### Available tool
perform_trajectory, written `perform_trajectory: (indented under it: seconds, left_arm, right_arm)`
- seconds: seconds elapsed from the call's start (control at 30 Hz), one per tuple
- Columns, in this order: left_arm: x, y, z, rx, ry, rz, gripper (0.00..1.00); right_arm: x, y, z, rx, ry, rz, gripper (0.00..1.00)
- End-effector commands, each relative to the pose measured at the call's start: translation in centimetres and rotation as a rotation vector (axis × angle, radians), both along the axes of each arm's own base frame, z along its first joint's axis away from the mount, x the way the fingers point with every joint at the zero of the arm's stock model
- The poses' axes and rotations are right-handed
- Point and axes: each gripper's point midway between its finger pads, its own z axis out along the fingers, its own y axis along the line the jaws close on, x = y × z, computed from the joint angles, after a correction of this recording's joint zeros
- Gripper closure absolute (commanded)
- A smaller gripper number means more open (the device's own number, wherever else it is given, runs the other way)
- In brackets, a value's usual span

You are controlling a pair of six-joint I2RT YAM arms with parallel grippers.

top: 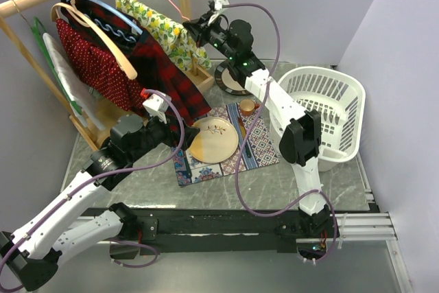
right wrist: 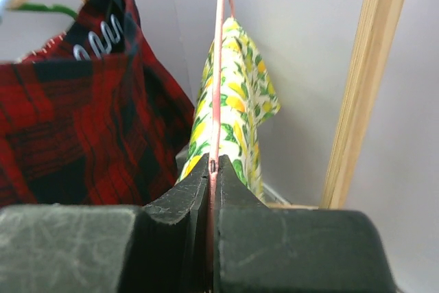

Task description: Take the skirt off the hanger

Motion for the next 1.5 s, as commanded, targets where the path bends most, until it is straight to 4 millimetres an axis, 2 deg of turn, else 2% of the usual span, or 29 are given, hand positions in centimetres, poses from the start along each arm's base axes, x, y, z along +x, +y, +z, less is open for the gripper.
perform_trajectory:
  seconds: [0.0,0.3,0.5,0.53,0.6,0.63,0.67,0.8,1.0,1.03,1.07,1.1,1.13,1.17,1.2,1.23,1.27,1.3,1.33,1.37,1.4,1.43,1.47]
  left_arm:
    - [0.4,0.3,0.9,-0.009,-0.04,0.014,0.03]
    - [0.2,0.4,1.0,-0.012,-0.047,0.016,0.03]
    - [0.1,0.6,1.2,-0.014,-0.064,0.017,0.03]
    - [0.0,0.6,1.5,-0.021,-0.075,0.014,0.03]
    - [-0.1,0.7,1.5,-0.022,-0.079,0.016,0.03]
    - [-0.1,0.8,1.7,-0.025,-0.085,0.016,0.03]
    - [-0.2,0.8,1.8,-0.023,-0.088,0.015,0.03]
    - [-0.4,0.6,1.9,-0.012,-0.092,-0.005,0.03]
    - [0.1,0.8,1.7,0.0,-0.078,0.014,0.03]
    - [0.0,0.7,1.8,-0.001,-0.077,0.013,0.03]
    - [0.1,0.7,2.3,-0.008,-0.081,0.014,0.03]
    - [0.1,0.6,2.5,-0.015,-0.078,0.015,0.03]
    - [0.4,0.9,3.0,-0.021,-0.084,0.043,0.03]
    - [0.3,0.9,4.4,-0.041,-0.101,0.041,0.03]
    - [0.3,0.8,4.9,-0.053,-0.102,0.038,0.03]
    - [0.2,0.7,5.6,-0.063,-0.111,0.03,0.03]
    - [0.1,0.9,7.1,-0.081,-0.133,0.034,0.03]
    - [0.4,0.8,7.6,-0.083,-0.134,0.043,0.03]
    - [0.4,1.0,8.0,-0.08,-0.133,0.052,0.03]
    - [0.4,1.4,10.3,-0.105,-0.167,0.068,0.03]
    - [0.8,1.3,10.9,-0.108,-0.169,0.079,0.02]
    - [0.8,1.4,11.9,-0.122,-0.179,0.085,0.02]
    - [0.6,1.6,14.3,-0.158,-0.217,0.09,0.03]
  right_arm:
    - [-4.9,-2.9,11.5,0.158,-0.252,-0.006,1.0]
    - [-5.9,-3.6,12.9,0.186,-0.27,-0.006,1.0]
    - [-7.0,-4.4,13.6,0.196,-0.273,-0.01,1.0]
    - [-7.6,-4.8,14.2,0.201,-0.279,-0.011,1.0]
    - [-7.8,-5.0,13.3,0.19,-0.262,-0.013,1.0]
    - [-8.6,-5.7,14.3,0.206,-0.279,-0.02,1.0]
    - [-8.5,-5.6,13.3,0.195,-0.264,-0.021,1.0]
    - [-9.7,-6.6,14.0,0.2,-0.274,-0.03,1.0]
    - [-10.2,-7.0,14.6,0.182,-0.277,-0.035,1.0]
    - [-10.2,-7.0,14.2,0.171,-0.263,-0.036,1.0]
    - [-10.4,-7.2,14.0,0.169,-0.257,-0.038,1.0]
    - [-11.5,-8.0,15.0,0.182,-0.27,-0.044,1.0]
    - [-11.5,-8.1,13.7,0.169,-0.242,-0.05,1.0]
    - [-11.7,-8.7,13.6,0.169,-0.235,-0.068,1.0]
    - [-13.4,-9.9,14.8,0.187,-0.25,-0.076,1.0]
    - [-13.8,-10.3,14.4,0.181,-0.232,-0.082,1.0]
    - [-14.0,-10.5,12.6,0.152,-0.201,-0.085,1.0]
    - [-15.7,-11.6,13.6,0.164,-0.214,-0.087,1.0]
    - [-15.7,-11.7,11.2,0.133,-0.164,-0.094,1.0]
    - [-16.2,-12.2,10.7,0.131,-0.154,-0.101,1.0]
    - [-17.8,-13.5,11.6,0.152,-0.167,-0.112,1.0]
    - [-17.8,-13.6,9.4,0.127,-0.126,-0.119,1.0]
    - [-18.3,-14.0,8.9,0.12,-0.117,-0.12,1.0]
